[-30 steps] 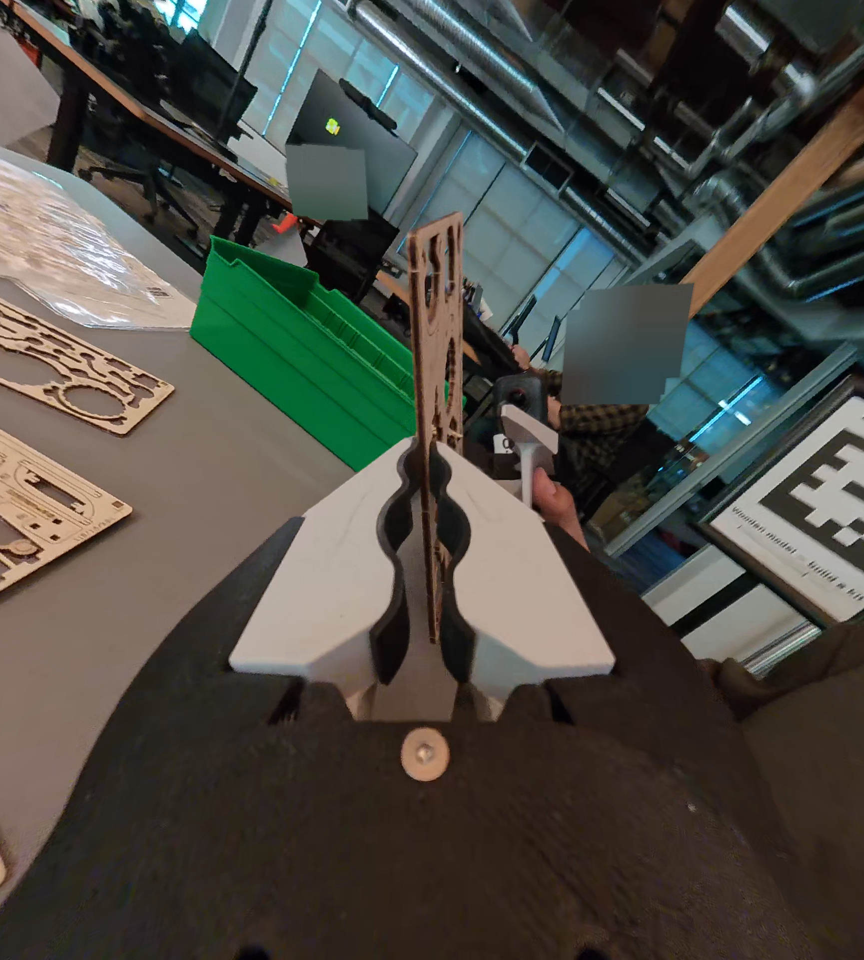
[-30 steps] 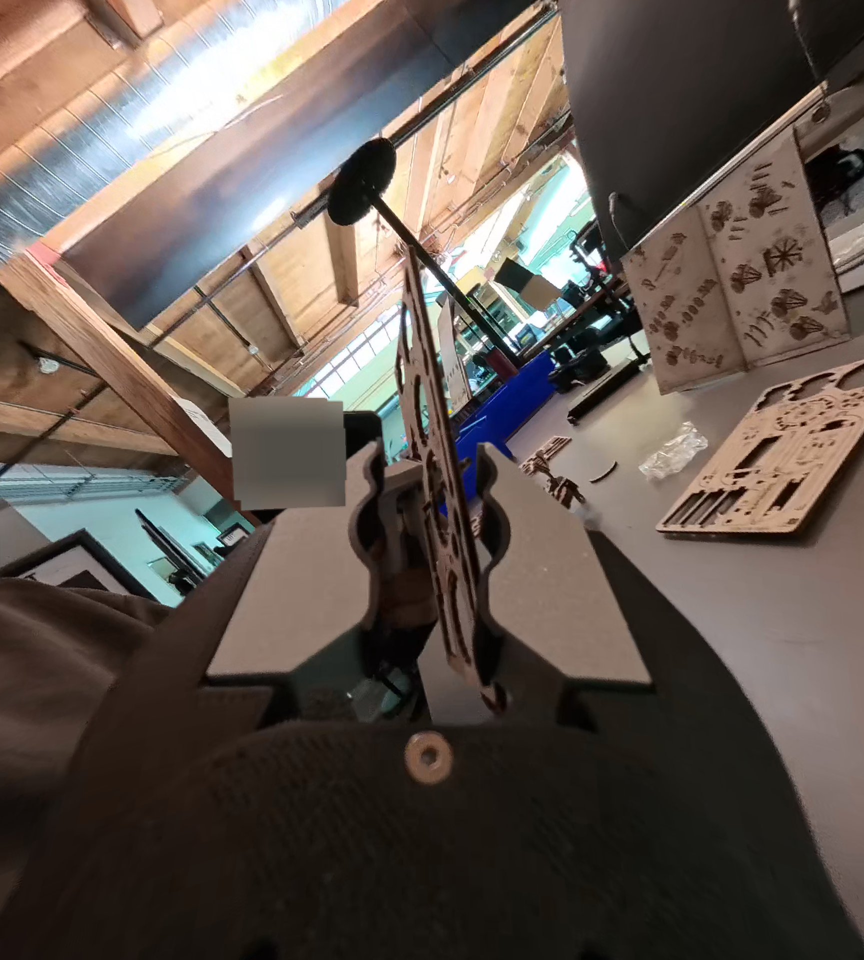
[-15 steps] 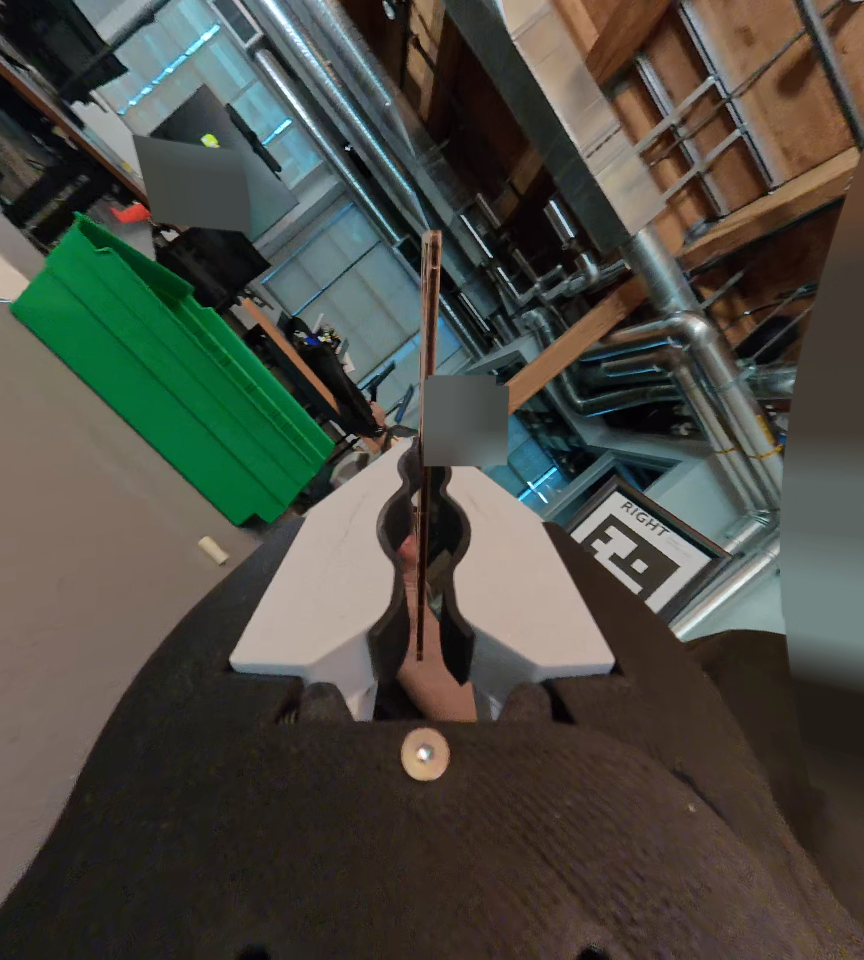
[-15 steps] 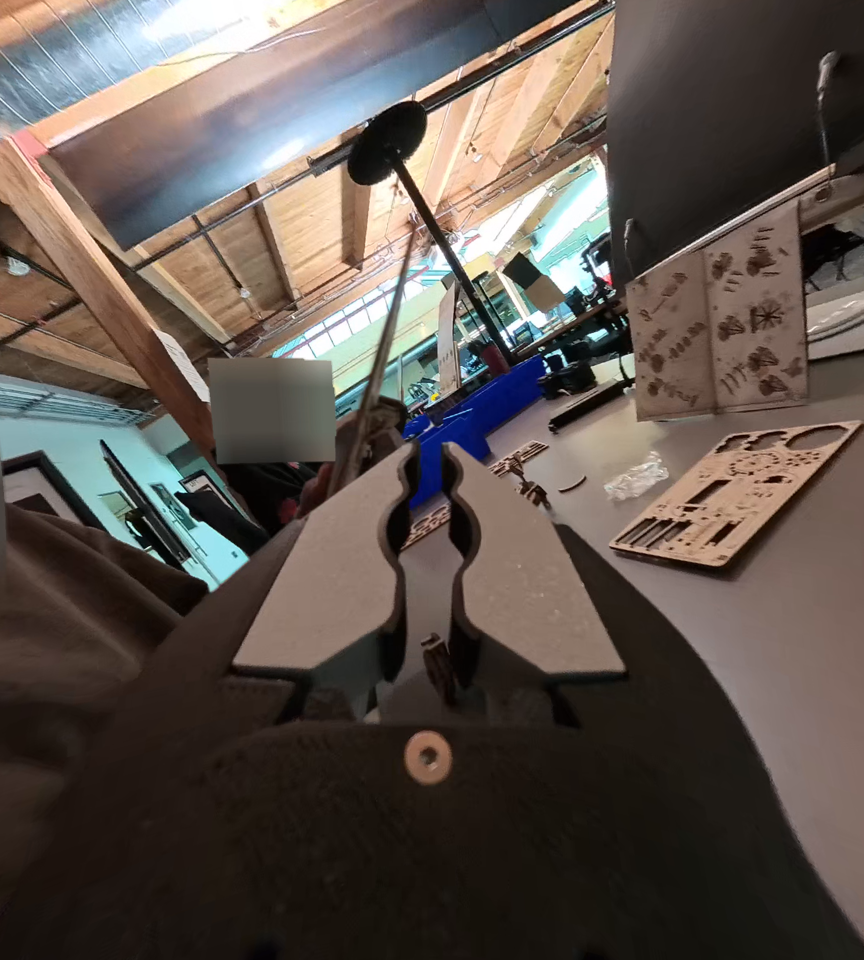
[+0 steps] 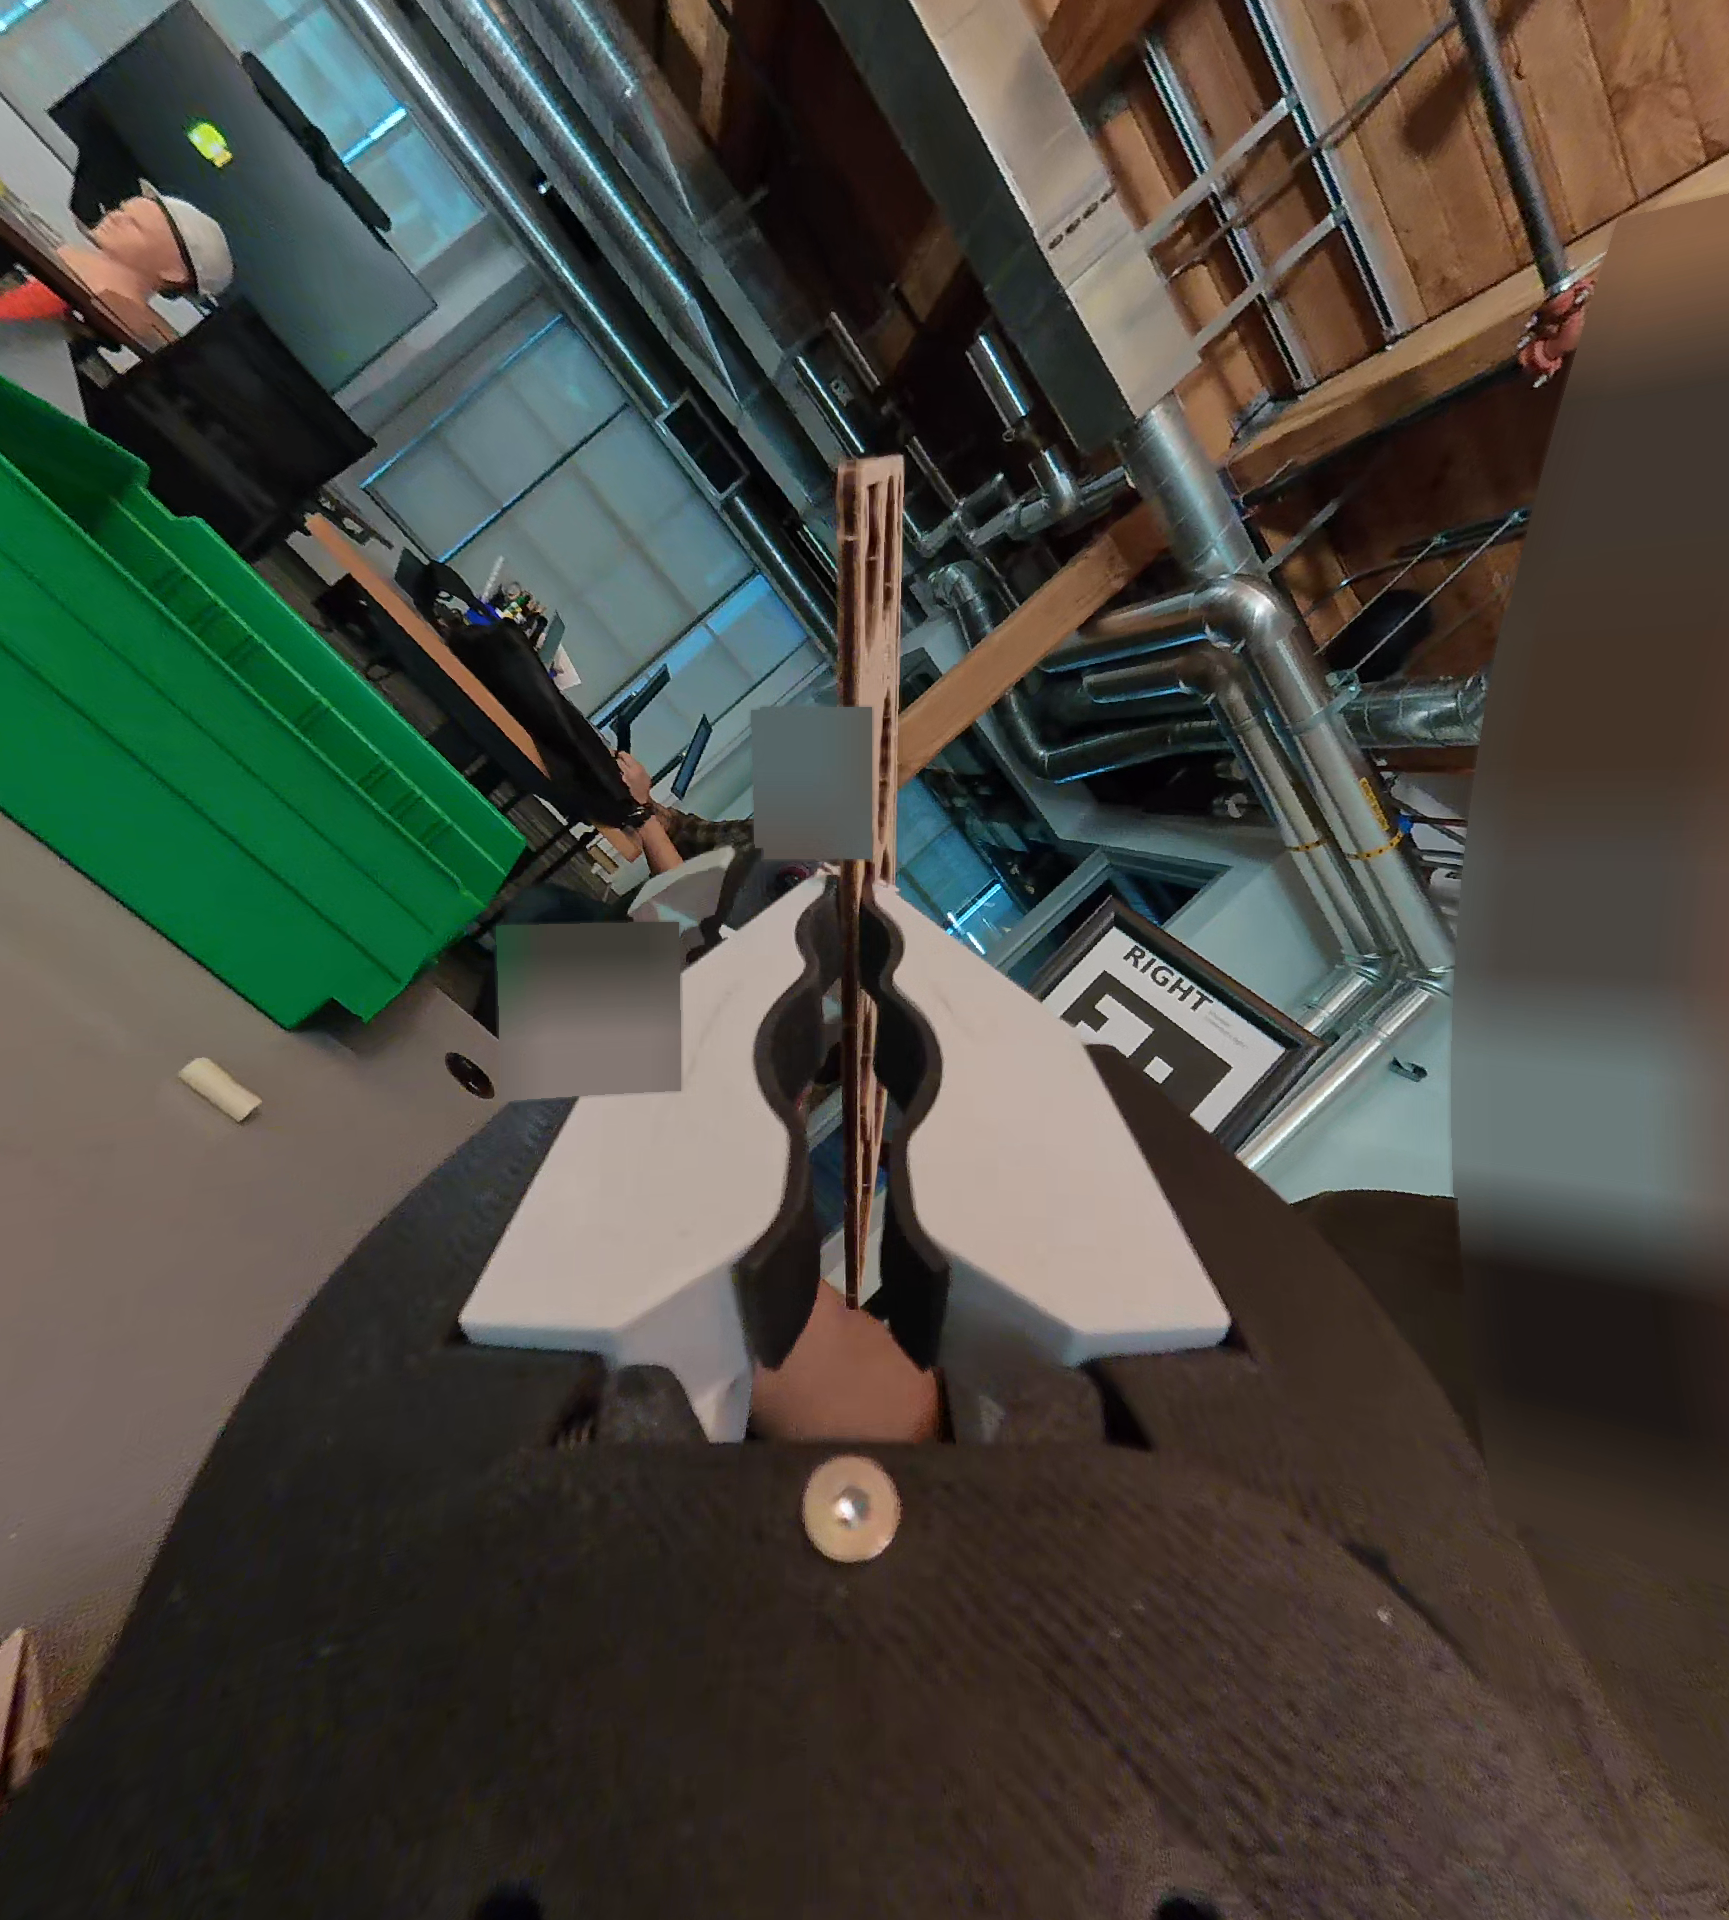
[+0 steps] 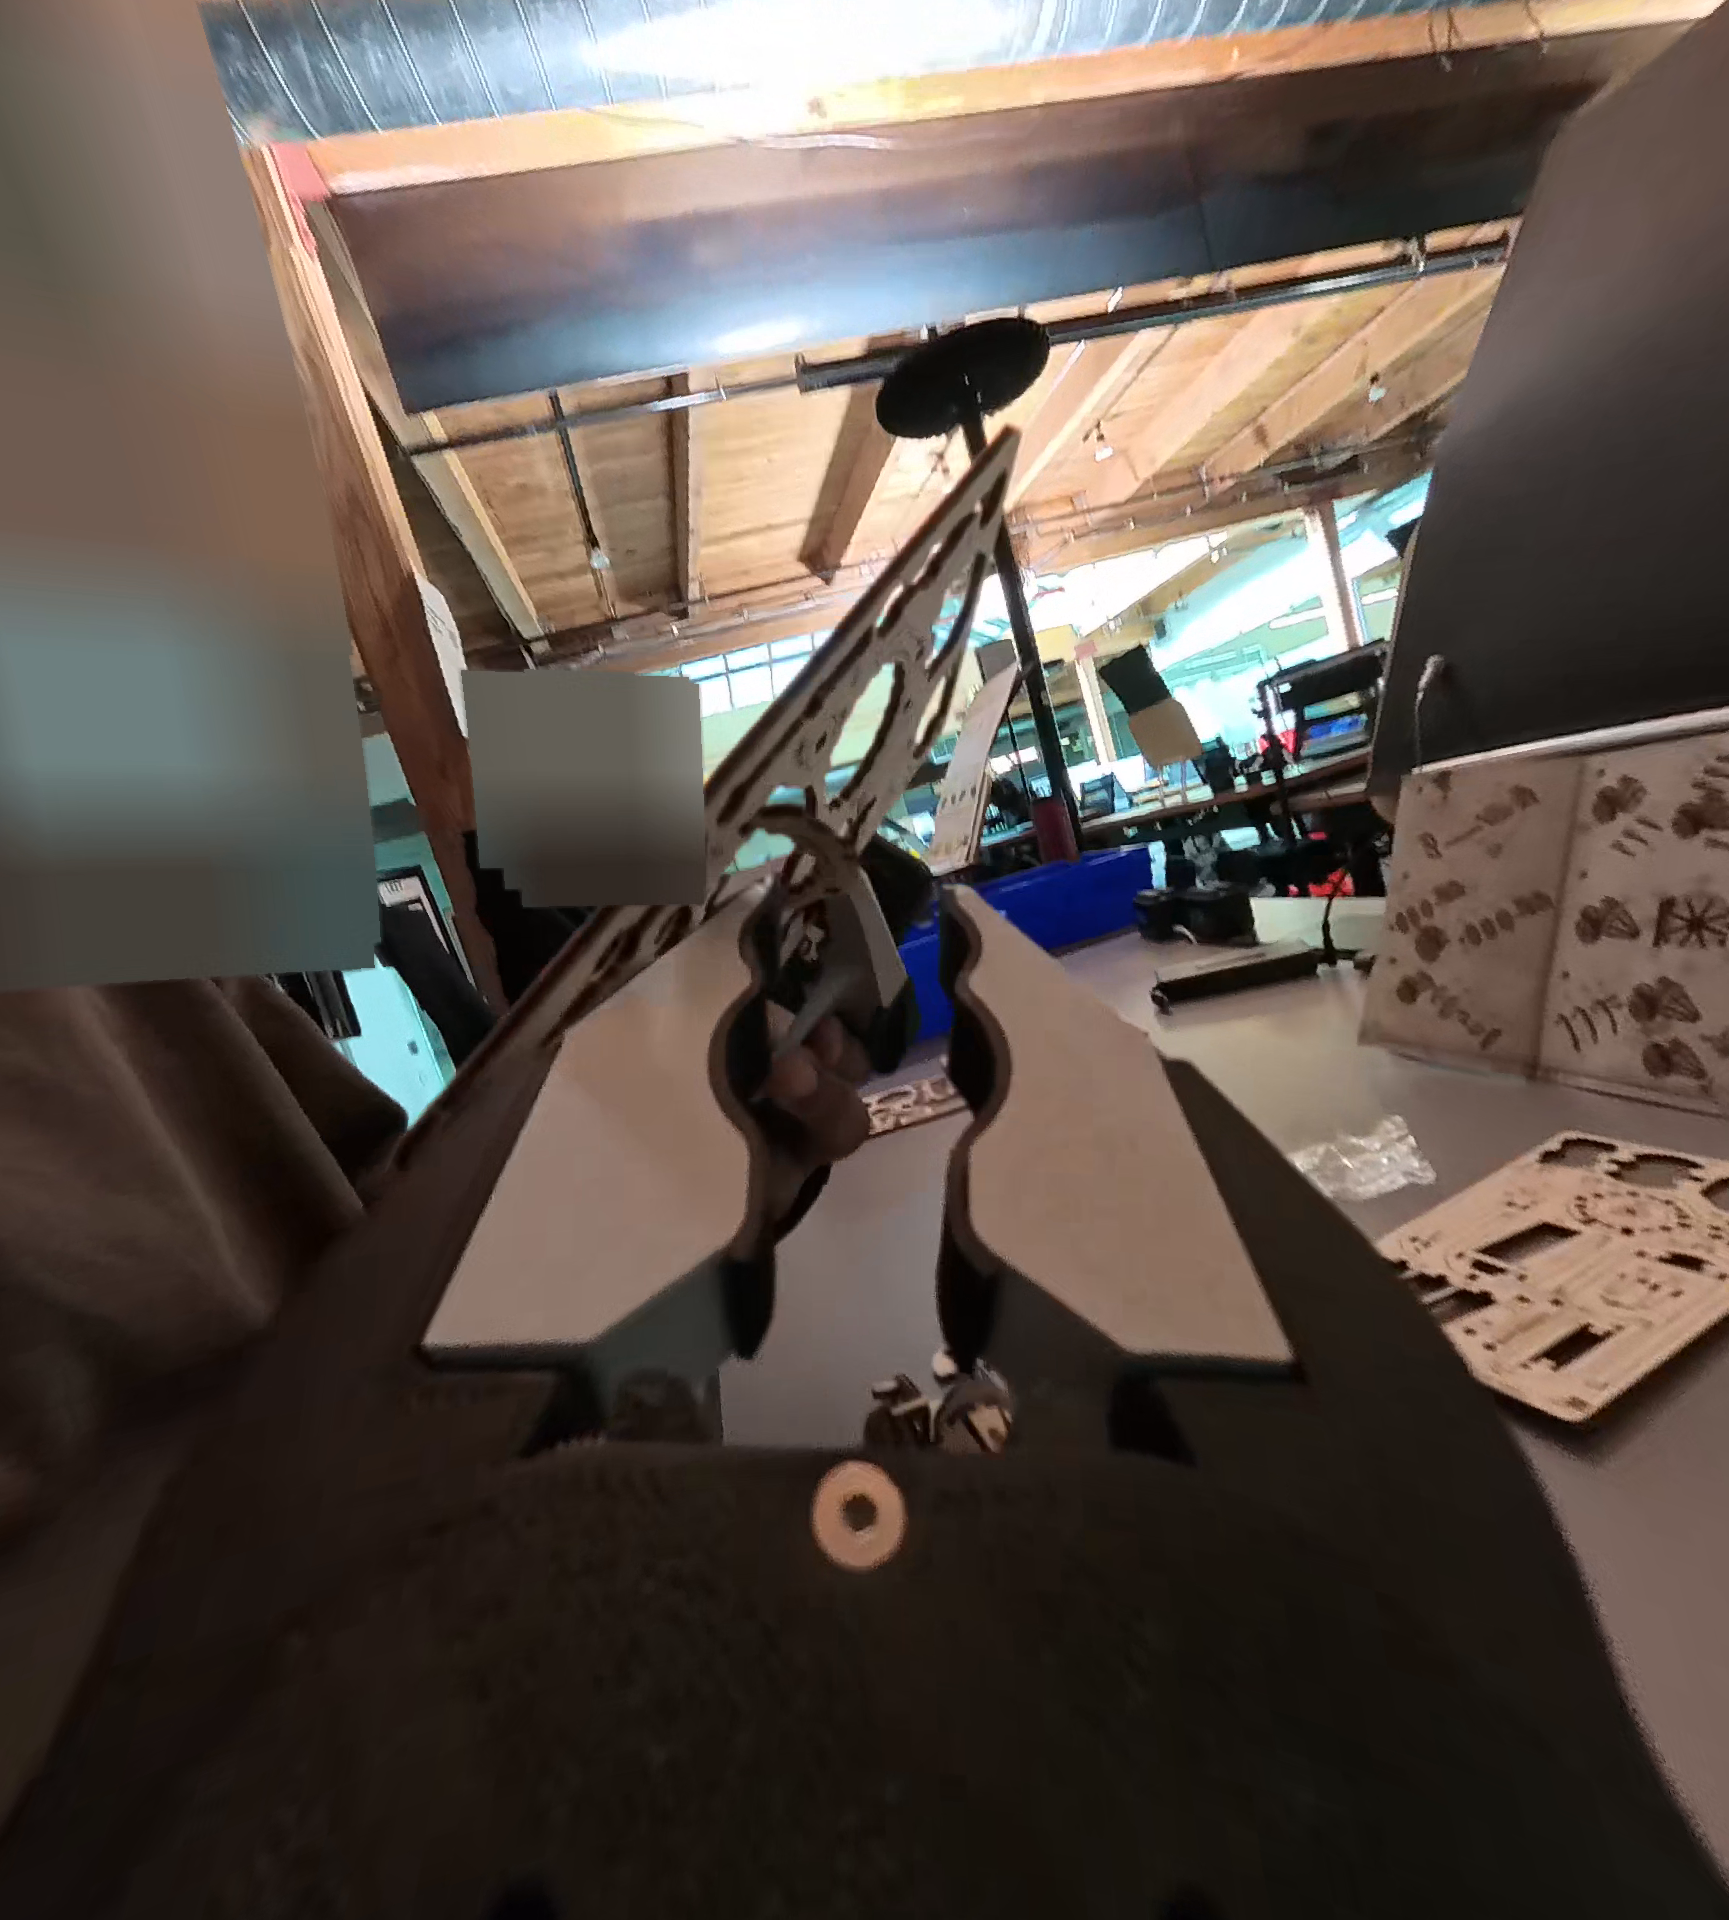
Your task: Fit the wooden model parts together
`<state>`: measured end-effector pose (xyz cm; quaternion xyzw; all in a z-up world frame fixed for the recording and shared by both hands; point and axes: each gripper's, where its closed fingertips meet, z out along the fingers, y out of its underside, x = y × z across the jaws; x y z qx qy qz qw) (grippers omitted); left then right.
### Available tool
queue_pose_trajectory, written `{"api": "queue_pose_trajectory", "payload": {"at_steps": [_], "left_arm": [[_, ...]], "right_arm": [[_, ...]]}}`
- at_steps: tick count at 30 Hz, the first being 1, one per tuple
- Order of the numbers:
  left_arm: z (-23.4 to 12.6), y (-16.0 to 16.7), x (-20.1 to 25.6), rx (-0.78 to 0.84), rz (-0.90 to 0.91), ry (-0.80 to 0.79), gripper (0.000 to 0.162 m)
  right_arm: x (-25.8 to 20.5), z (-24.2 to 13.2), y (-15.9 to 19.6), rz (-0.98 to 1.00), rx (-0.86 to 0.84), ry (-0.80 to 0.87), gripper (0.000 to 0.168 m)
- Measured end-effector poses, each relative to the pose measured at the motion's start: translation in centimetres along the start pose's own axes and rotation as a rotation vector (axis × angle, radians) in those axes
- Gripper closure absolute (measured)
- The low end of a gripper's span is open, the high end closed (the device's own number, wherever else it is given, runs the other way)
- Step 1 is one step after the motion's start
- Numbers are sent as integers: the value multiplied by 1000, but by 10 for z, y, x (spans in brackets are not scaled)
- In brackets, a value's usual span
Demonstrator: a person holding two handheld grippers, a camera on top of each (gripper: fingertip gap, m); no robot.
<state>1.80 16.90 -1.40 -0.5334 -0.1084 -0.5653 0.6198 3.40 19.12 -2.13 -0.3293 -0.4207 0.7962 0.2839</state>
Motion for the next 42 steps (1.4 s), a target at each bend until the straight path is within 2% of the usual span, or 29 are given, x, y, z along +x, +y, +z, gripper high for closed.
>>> {"api": "queue_pose_trajectory", "payload": {"at_steps": [6, 10, 12, 19, 27, 33, 42], "left_arm": [[3, 4, 3, -10, -7, 4, 162], [5, 6, 4, -18, -6, 4, 162], [5, 6, 4, -17, -10, 5, 162], [5, 7, 7, -29, 20, 8, 162], [5, 8, 9, -36, 43, 16, 162], [4, 5, 14, -16, 69, 47, 162], [1, 0, 12, 25, 54, 48, 162]], "right_arm": [[-5, -3, -8, 30, 55, -46, 141], [-11, -1, -8, 35, 65, -77, 147], [-15, -1, -7, 40, 68, -97, 156], [-11, -3, -4, 22, 28, -78, 162], [-9, -1, -5, -1, 16, -35, 162], [-11, 2, -6, 57, 40, -54, 163], [-11, 0, 4, 38, -52, -81, 163]]}}
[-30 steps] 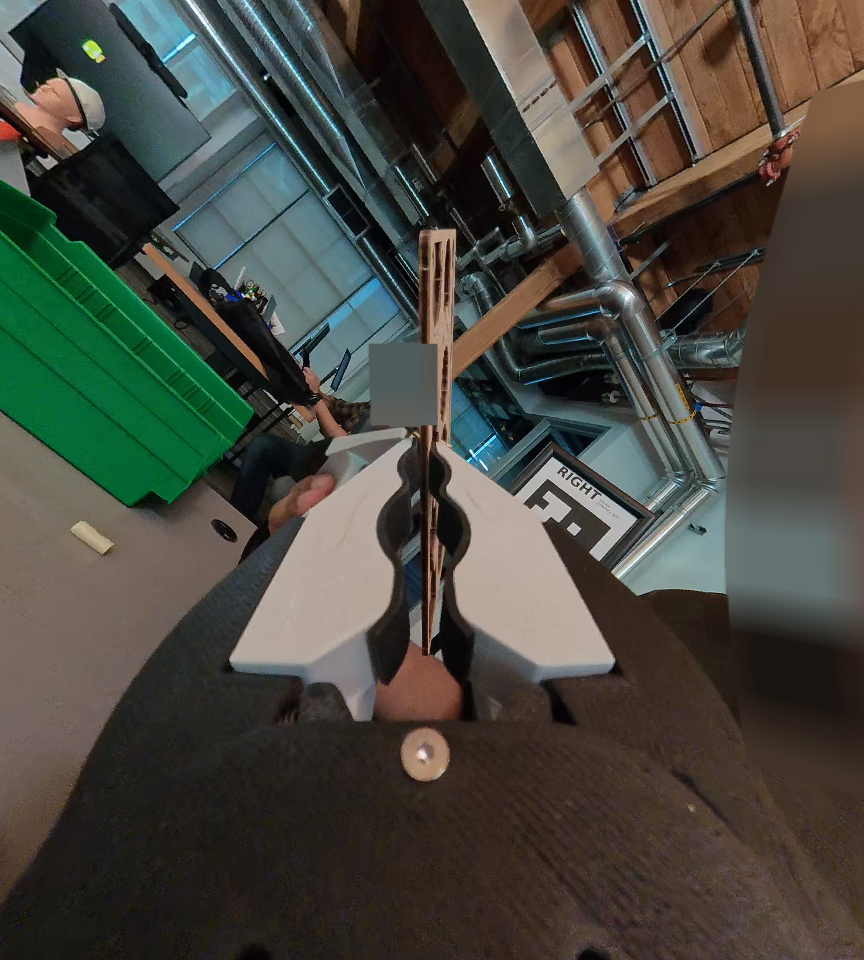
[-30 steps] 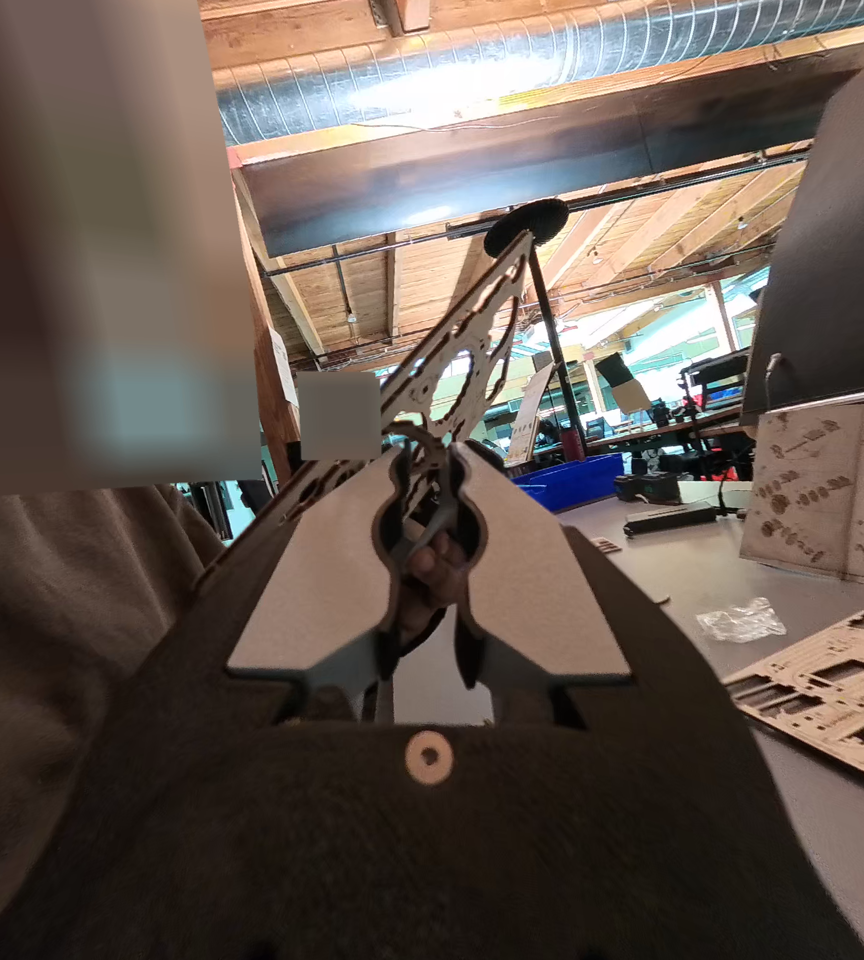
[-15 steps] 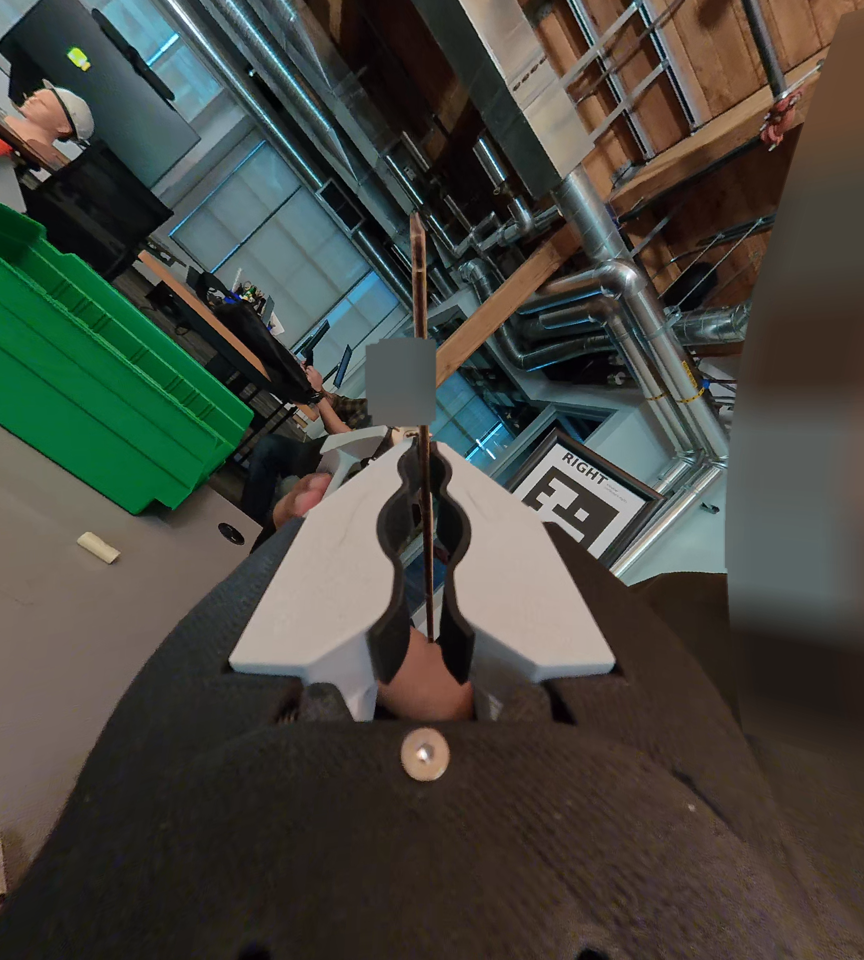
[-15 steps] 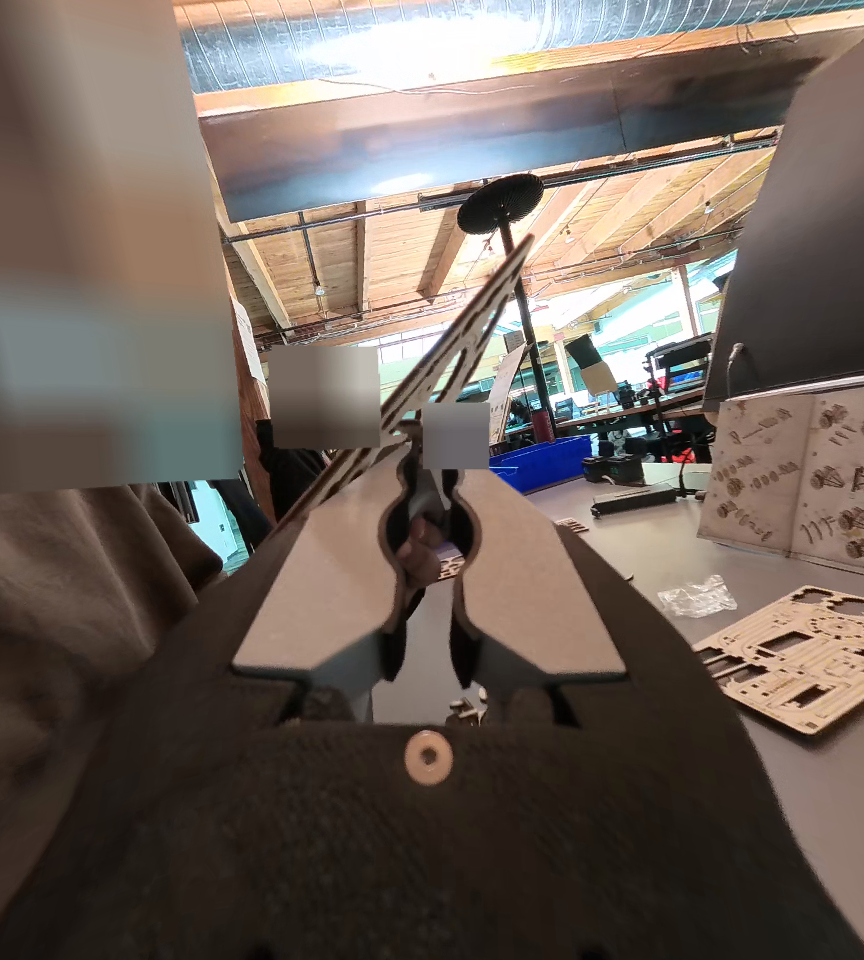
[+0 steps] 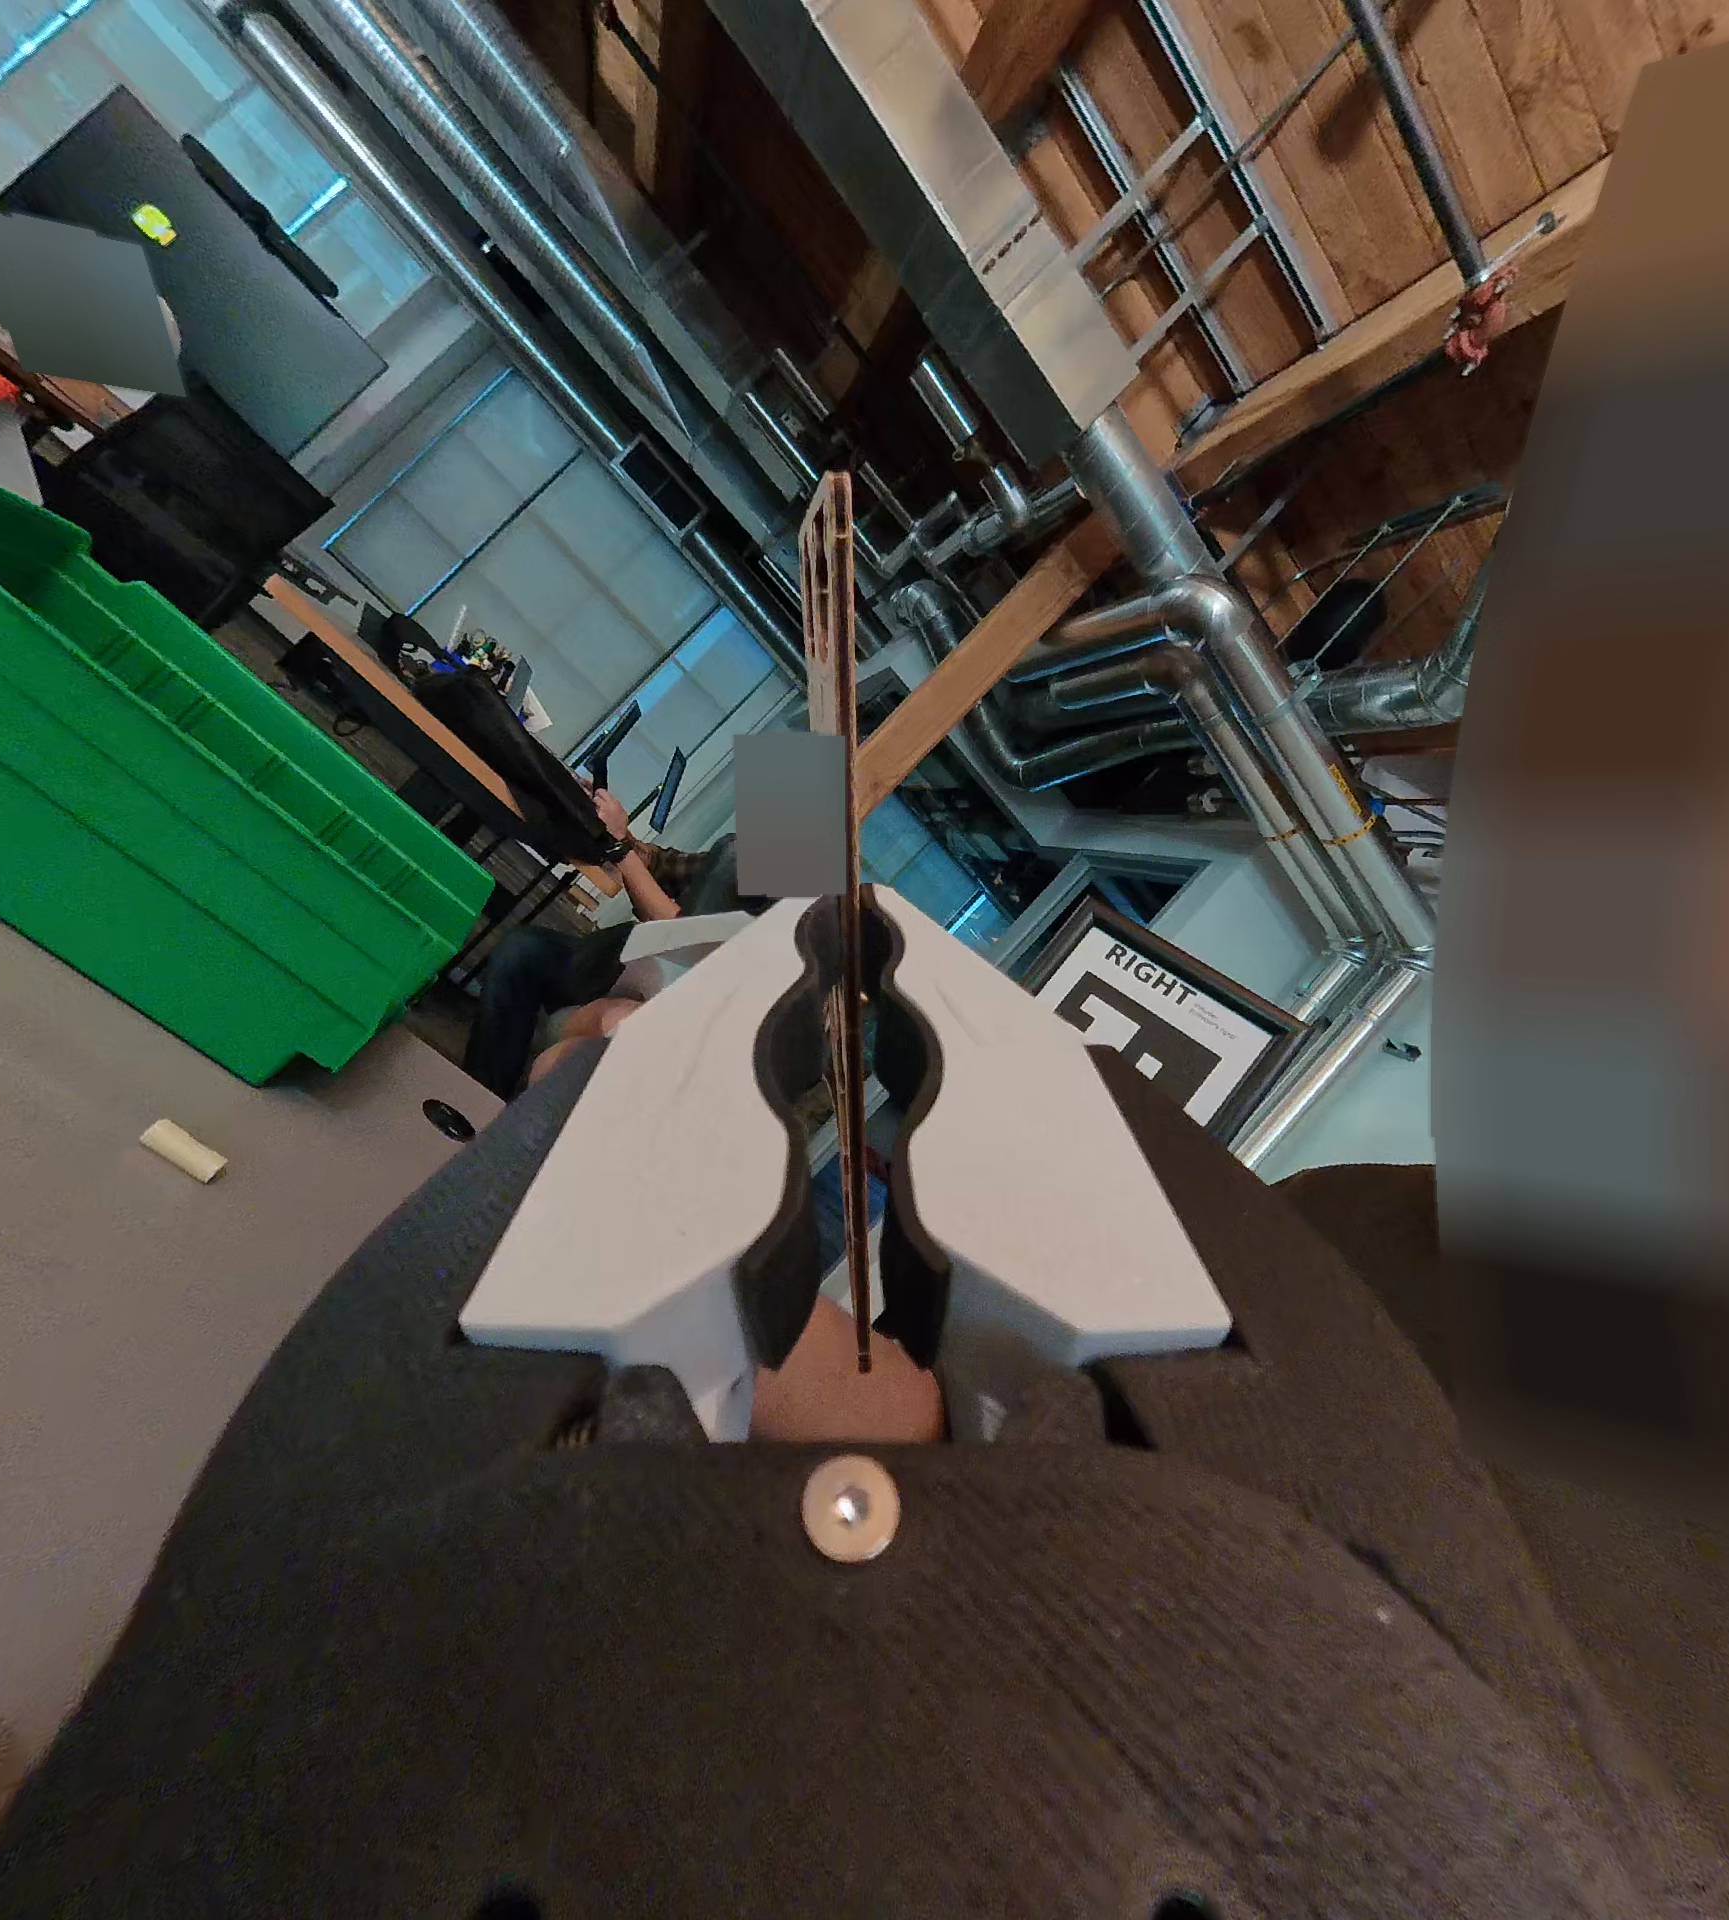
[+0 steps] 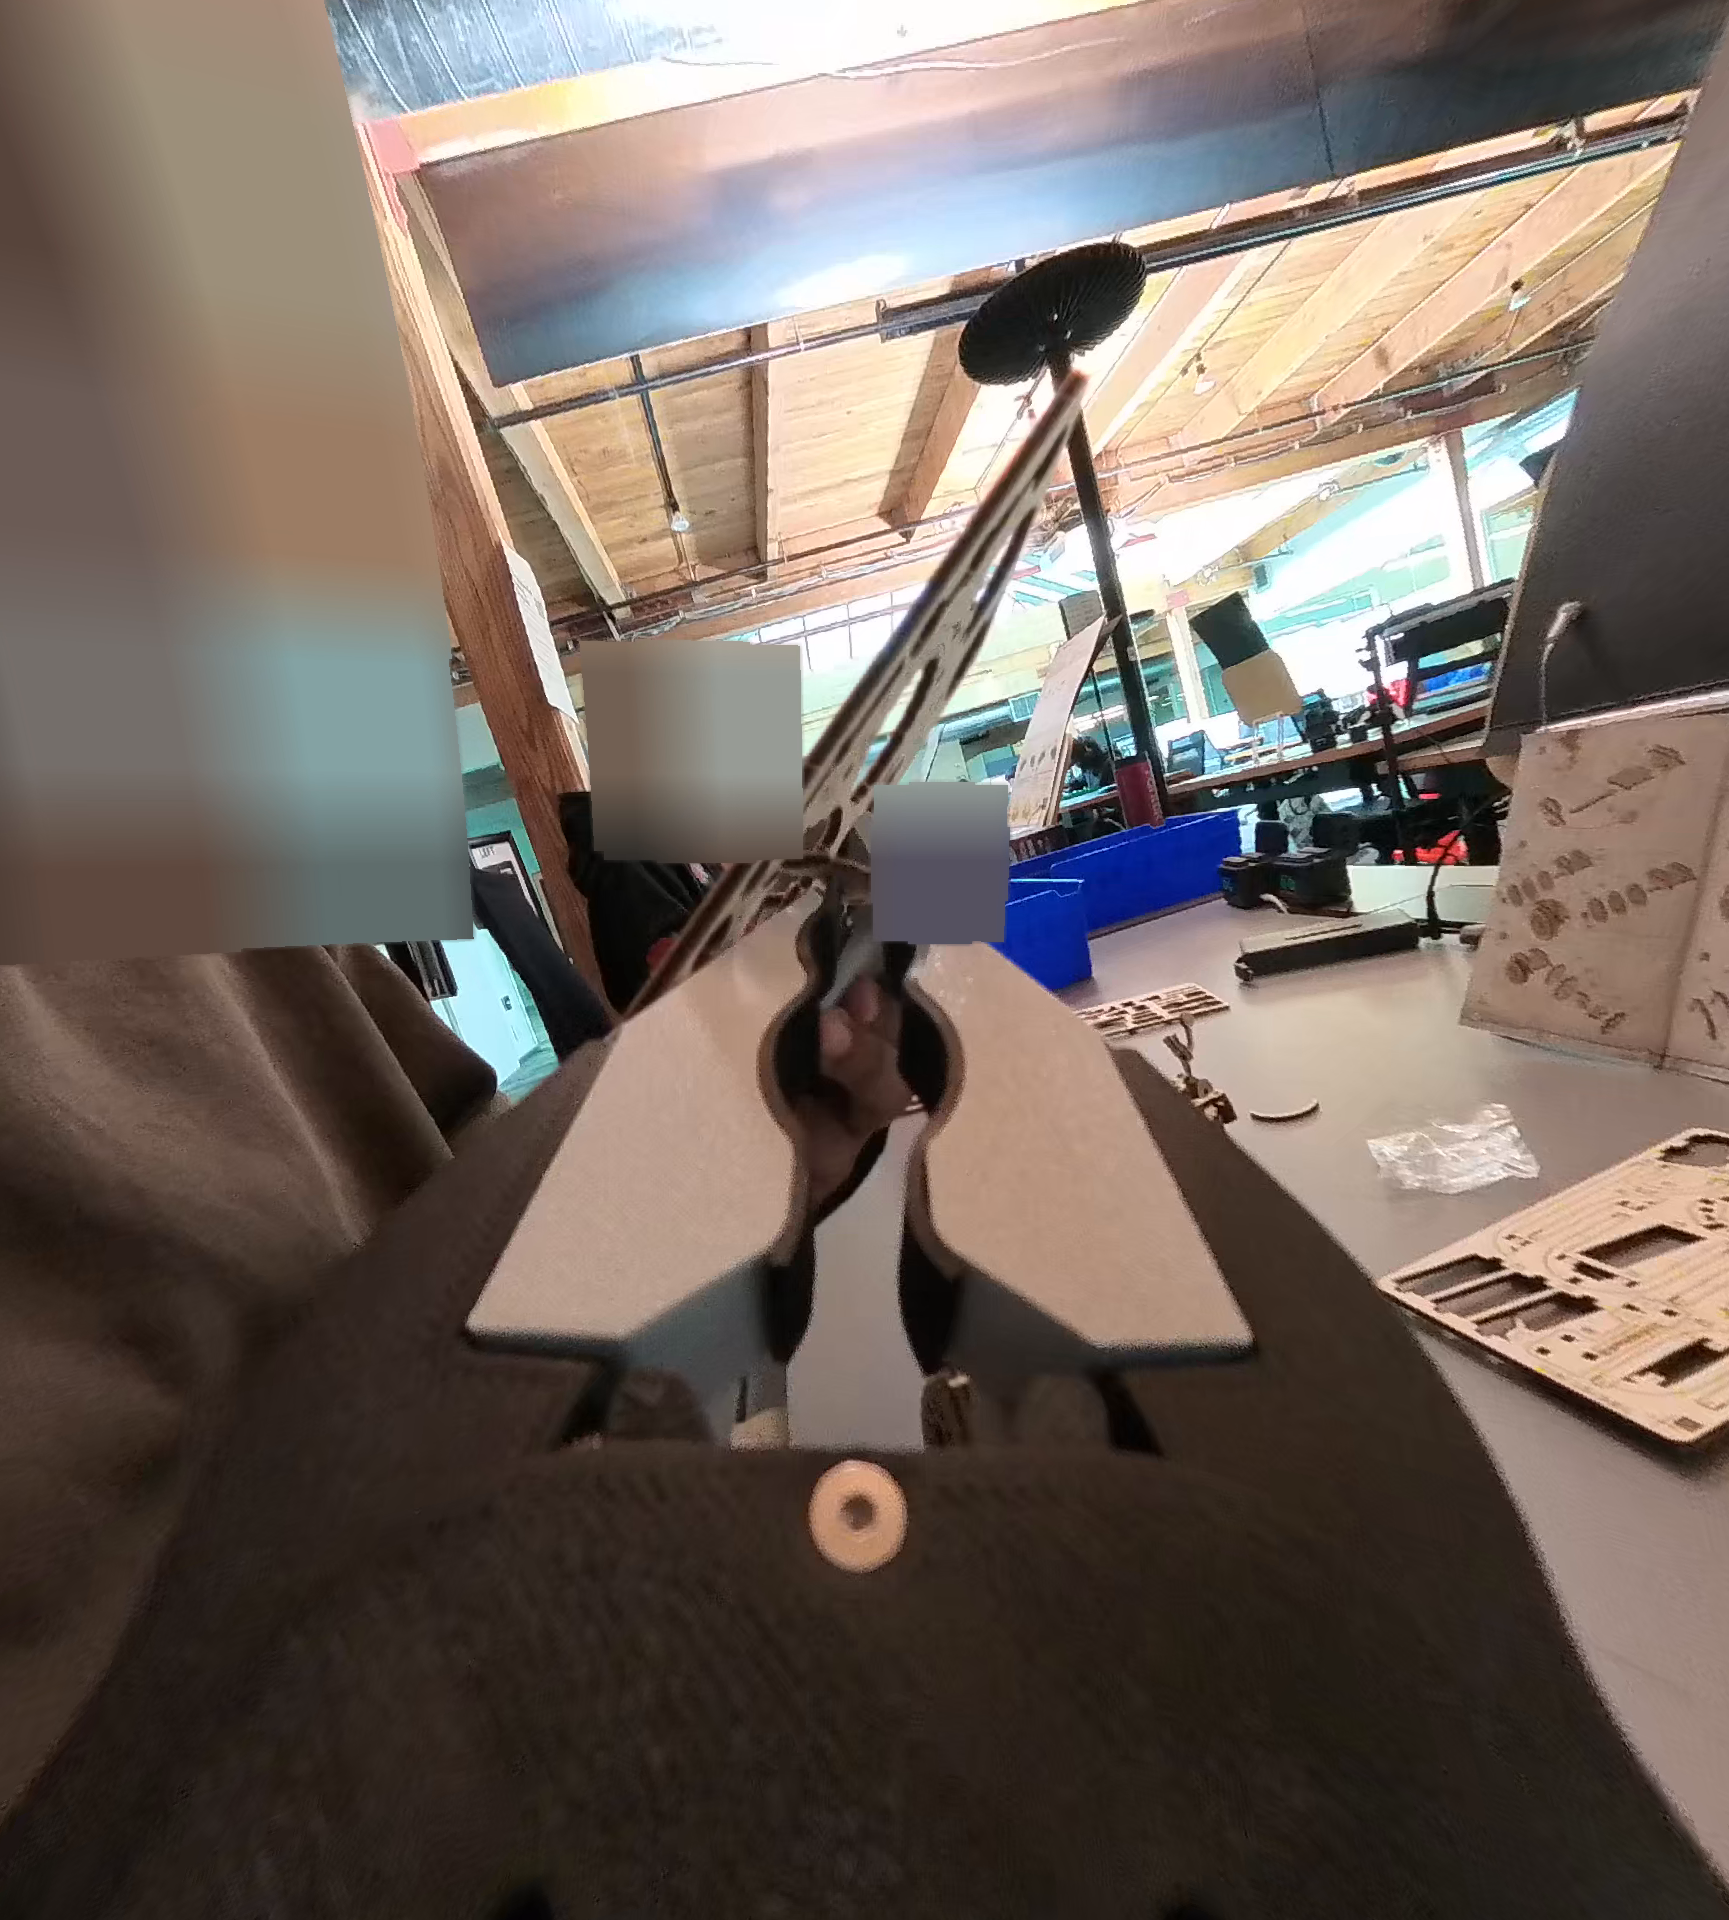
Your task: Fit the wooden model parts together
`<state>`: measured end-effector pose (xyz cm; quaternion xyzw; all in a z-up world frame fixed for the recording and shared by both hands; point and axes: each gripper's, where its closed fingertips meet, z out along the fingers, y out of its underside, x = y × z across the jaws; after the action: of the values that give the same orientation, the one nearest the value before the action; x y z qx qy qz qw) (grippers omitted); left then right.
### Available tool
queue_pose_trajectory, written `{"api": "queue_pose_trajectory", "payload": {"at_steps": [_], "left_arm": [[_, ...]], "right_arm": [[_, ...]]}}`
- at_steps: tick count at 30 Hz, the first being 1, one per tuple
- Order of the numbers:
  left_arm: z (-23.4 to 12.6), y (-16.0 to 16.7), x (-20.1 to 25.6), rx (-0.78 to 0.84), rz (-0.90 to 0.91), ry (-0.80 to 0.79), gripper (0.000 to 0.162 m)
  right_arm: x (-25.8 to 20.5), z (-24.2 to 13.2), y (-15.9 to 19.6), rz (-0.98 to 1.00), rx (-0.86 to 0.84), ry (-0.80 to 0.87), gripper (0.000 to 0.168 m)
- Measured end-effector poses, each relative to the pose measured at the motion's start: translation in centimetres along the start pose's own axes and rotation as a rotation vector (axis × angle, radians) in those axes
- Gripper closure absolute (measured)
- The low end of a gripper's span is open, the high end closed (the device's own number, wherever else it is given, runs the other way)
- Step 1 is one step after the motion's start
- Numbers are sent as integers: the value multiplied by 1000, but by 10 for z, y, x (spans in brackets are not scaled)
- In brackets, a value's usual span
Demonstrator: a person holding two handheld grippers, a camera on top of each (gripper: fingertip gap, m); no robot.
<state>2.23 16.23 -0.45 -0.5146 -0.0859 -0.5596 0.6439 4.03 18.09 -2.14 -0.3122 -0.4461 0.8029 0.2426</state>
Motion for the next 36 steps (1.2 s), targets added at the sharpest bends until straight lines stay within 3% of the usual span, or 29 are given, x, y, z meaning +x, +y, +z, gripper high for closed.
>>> {"api": "queue_pose_trajectory", "payload": {"at_steps": [7, 12, 20, 25, 32, 36], "left_arm": [[0, 6, -5, -62, -72, -22, 162], [0, 10, -9, -67, -93, -43, 162], [-15, -16, -15, 39, 45, -104, 162], [-20, -20, -18, 24, 175, -167, 162], [-20, -15, -20, -55, 328, -228, 162], [-16, -7, -21, -101, 316, -221, 162]], "right_arm": [[-2, 0, -7, -65, 88, 22, 163], [0, -1, -9, 4, 124, 11, 163], [38, -19, -12, 156, 131, 147, 153], [44, -32, -27, 243, 208, 126, 132], [30, -7, -2, 256, 9, 101, 122], [24, 0, 8, 293, -25, 68, 132]]}}
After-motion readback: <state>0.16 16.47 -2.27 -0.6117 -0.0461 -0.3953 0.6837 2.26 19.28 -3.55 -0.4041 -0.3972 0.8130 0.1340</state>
